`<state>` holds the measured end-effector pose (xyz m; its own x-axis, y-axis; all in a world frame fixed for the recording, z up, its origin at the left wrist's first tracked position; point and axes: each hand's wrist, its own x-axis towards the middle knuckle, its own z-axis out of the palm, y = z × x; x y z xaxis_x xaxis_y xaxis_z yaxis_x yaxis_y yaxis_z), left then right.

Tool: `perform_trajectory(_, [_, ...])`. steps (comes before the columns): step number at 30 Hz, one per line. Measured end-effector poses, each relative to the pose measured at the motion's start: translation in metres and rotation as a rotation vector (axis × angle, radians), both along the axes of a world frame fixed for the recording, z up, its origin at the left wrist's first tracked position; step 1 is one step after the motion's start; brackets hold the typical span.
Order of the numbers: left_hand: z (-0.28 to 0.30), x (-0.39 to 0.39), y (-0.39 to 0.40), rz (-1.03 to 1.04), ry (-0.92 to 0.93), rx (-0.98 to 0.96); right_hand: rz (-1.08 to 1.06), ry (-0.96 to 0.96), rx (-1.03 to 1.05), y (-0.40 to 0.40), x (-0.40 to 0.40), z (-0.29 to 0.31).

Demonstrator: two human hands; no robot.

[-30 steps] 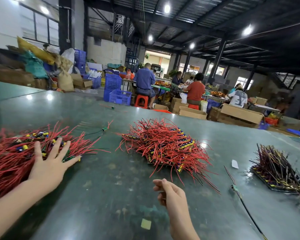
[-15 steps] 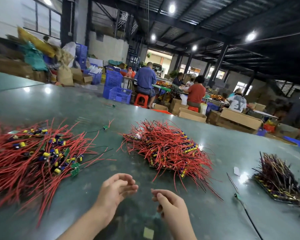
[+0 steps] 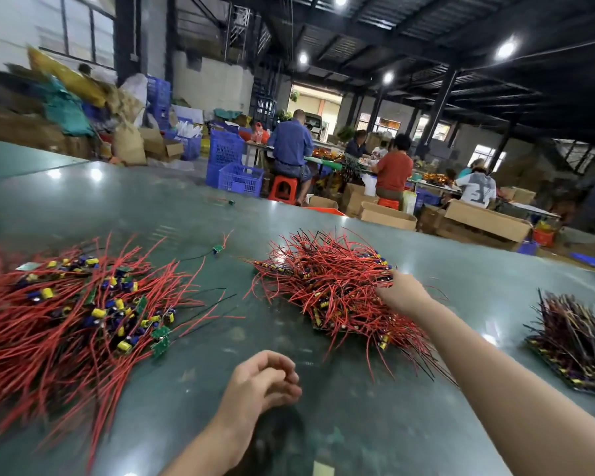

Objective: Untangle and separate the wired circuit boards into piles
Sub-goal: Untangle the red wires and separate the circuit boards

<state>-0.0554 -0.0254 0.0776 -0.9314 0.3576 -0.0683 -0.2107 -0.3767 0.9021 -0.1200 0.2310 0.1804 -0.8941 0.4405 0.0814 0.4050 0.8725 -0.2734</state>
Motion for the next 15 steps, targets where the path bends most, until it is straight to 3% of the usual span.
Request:
perform_trajectory(2, [0.0,-0.001,0.0,-0.014,-0.005,-0.004,-0.006,-0.072,0.006,0.005,-0.007,-0.005])
perform_trajectory(6, [-0.002,-0.003,0.0,-0.03,0.009,-0.024,-0.075,-0.026,0.04,0.008,-0.019,-0.012])
perform_trajectory(11, [-0.003,-0.004,0.0,-0.041,0.015,-0.053,-0.142,-0.117,0.207,0.003,-0.029,-0.005])
perform_trajectory(15, [-0.003,-0.006,0.0,-0.048,0.011,-0.074,-0.138,-0.046,0.269,0.001,-0.045,-0.002])
